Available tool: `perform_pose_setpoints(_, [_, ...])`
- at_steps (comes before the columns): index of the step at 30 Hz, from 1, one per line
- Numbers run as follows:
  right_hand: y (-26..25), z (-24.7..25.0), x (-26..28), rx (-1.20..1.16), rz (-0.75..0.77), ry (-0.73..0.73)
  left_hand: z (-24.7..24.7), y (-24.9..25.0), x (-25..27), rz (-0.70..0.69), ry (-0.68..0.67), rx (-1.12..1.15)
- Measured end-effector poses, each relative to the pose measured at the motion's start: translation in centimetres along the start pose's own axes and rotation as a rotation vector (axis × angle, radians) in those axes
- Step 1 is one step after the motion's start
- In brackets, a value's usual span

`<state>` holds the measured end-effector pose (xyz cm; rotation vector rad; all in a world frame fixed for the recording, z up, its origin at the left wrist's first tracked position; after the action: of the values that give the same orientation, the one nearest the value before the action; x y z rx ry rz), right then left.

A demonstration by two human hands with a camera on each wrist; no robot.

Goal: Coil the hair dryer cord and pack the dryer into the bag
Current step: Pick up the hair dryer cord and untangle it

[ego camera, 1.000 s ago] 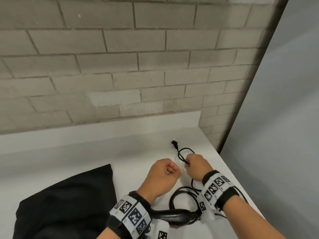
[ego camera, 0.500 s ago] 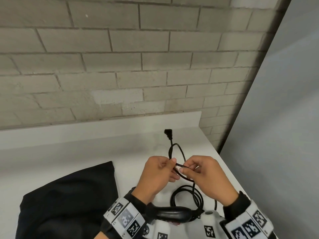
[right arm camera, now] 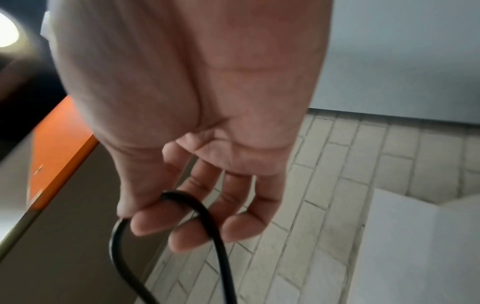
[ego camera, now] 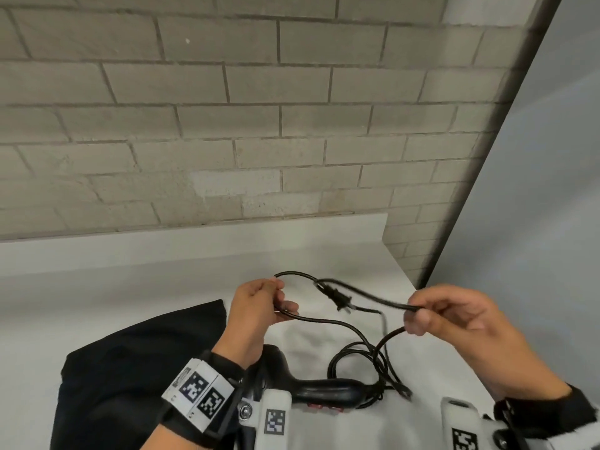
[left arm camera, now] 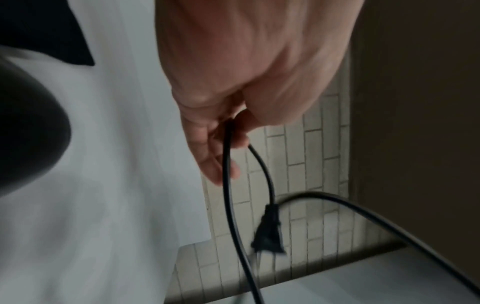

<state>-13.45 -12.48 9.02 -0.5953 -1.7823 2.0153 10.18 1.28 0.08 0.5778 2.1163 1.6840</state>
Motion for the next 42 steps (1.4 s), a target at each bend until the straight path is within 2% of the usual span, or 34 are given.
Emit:
perform_pose_setpoints(3, [0.5,1.8,0.0,-0.406,0.043,0.089,1.6,-0.4,-0.3,0.05,0.131,0.14])
perform_pose_setpoints(4, [0.8,2.5,0.0,-0.477,0.036,0.142,2.3,-0.5,-0.5,0.061,0.181,0.174])
perform_pose_setpoints(6, [1.4,3.5,-0.1,-0.499,0.007,0.237,3.8,-0.5,-0.9,0.077,0.261,0.217])
perform_pose_setpoints(9, [2.1,3.8,0.0,-0.47,-0.028,0.297,5.9,0.0,-1.5,0.067,0.313,0.287])
perform_pose_setpoints(18, [7.4,3.9,-1.1,0.026,-0.19,0.475,10.8,5.7,-2.1,-0.122,0.241,0.393])
perform_pose_setpoints(21, [9.5,4.8,-1.1,0.186,-0.269,0.539,13.2,6.7,-2.5,-0.152,0.197,0.384])
perform_pose_setpoints(23, [10.3,5.0,-0.8,0.398,-0.341,0.567,14.0,6.7,-2.8,-0.143,0.141,0.364])
perform_pose_setpoints(25, [9.7,3.9,-0.3,0.596,-0.265,0.595,14.1,6.1,-2.9,-0.121,0.103,0.334])
perform_pose_setpoints(26, [9.0,2.6,0.0,0.643,-0.186,0.571,13.8,5.8,-3.0,-0.11,0.083,0.31])
perform_pose_setpoints(28, [8.4,-1.4,0.2,0.715,-0.091,0.343,12.3,5.4,-3.3,-0.094,0.016,0.256])
perform_pose_setpoints(30, [10.2,-5.9,0.7,0.838,-0.181,0.002,10.2,4.8,-3.5,-0.058,-0.066,0.225])
perform_pose_setpoints(31, [11.6,-7.7,1.1,0.909,-0.239,-0.13,9.3,4.2,-3.8,-0.03,-0.098,0.216])
perform_pose_setpoints(32, [12.9,-8.8,1.4,0.983,-0.285,-0.202,8.4,3.6,-4.0,-0.001,-0.118,0.21])
perform_pose_setpoints(37, [16.0,-10.4,1.4,1.208,-0.364,-0.123,4.8,-1.3,-4.6,0.158,-0.178,0.151])
perform_pose_setpoints(40, [15.6,-10.4,1.4,1.226,-0.301,-0.091,3.1,-4.4,-4.1,0.244,-0.284,-0.077])
perform_pose_setpoints(42, [14.7,-10.2,1.4,1.147,-0.258,-0.107,2.3,-5.4,-3.1,0.273,-0.414,-0.328])
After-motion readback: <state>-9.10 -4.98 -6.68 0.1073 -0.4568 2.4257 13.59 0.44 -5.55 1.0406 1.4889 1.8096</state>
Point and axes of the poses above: each hand's wrist, its own x-axis away from the middle knuckle, its own z-axis out of the back of the hand, y = z × x, the point moved 7 cm from there along -x, towards the middle knuckle, and after that the axes turned 13 degrees about -z, right-handed, at the moved point
